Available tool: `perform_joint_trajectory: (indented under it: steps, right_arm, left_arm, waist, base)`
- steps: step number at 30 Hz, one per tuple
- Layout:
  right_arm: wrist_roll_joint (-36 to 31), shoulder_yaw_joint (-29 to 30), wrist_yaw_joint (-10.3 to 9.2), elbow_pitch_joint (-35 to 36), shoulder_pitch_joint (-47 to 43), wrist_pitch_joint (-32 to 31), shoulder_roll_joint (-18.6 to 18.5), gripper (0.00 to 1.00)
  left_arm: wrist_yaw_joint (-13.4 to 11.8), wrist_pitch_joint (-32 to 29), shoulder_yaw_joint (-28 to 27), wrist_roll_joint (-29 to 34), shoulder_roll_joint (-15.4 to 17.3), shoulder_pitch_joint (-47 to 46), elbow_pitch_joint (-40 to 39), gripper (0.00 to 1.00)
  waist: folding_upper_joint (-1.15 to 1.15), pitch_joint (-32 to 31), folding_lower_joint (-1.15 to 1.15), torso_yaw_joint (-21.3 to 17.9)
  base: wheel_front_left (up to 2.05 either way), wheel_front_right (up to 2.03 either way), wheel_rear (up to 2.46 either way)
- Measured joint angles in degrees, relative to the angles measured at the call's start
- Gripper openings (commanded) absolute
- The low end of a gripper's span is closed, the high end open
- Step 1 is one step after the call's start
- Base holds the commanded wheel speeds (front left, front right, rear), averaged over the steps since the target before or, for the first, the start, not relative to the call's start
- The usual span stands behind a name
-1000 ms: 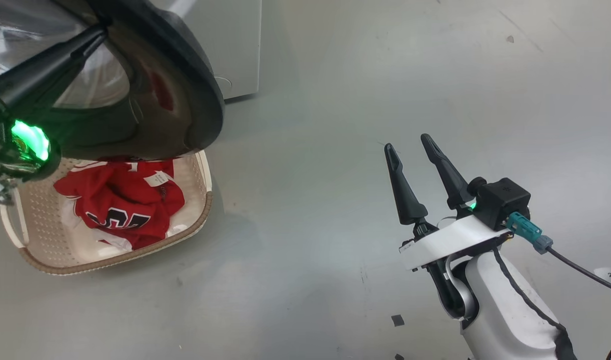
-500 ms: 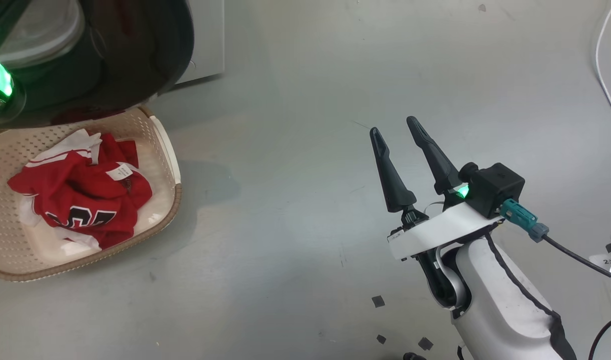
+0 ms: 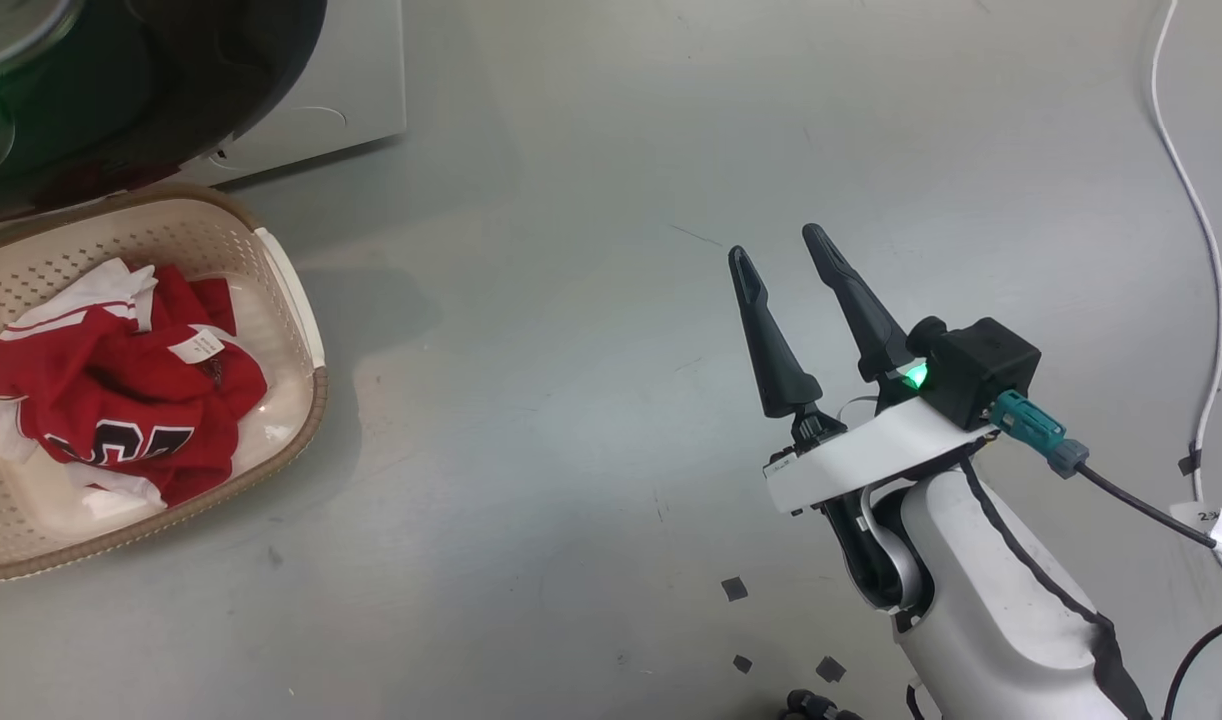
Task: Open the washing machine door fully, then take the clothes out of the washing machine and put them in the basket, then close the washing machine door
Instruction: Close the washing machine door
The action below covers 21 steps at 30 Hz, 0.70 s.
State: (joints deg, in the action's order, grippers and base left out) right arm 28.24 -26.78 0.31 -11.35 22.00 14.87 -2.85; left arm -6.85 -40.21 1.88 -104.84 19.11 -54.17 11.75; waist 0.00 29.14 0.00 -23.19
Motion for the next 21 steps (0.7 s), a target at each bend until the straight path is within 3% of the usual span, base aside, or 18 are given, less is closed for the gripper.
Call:
perform_joint_trajectory:
  steps: [7,14,21]
  right_arm:
    - [0.0,0.1,-0.47,0.1,0.7,0.0,0.0,1.00]
    - [-0.8,1.6,-1.03,-0.1,0.8,0.0,0.0,1.00]
    - [-2.2,2.7,-1.05,-0.8,0.8,0.0,0.0,1.00]
  left_arm:
    - [0.0,0.5,0.8,0.1,-0.4,-1.7,2.4,0.00]
    - [0.2,0.5,1.8,0.1,-2.7,-2.5,4.4,0.00]
    - [2.8,0.0,1.5,-0.7,-4.2,-2.4,5.2,0.00]
  waist:
    - [0.00,0.1,0.00,-0.1]
    - [0.00,-0.2,0.00,1.6]
    - [0.00,-1.0,0.00,3.6]
  base:
    - [0.00,0.00,0.00]
    - [0.00,0.00,0.00]
    - [0.00,0.00,0.00]
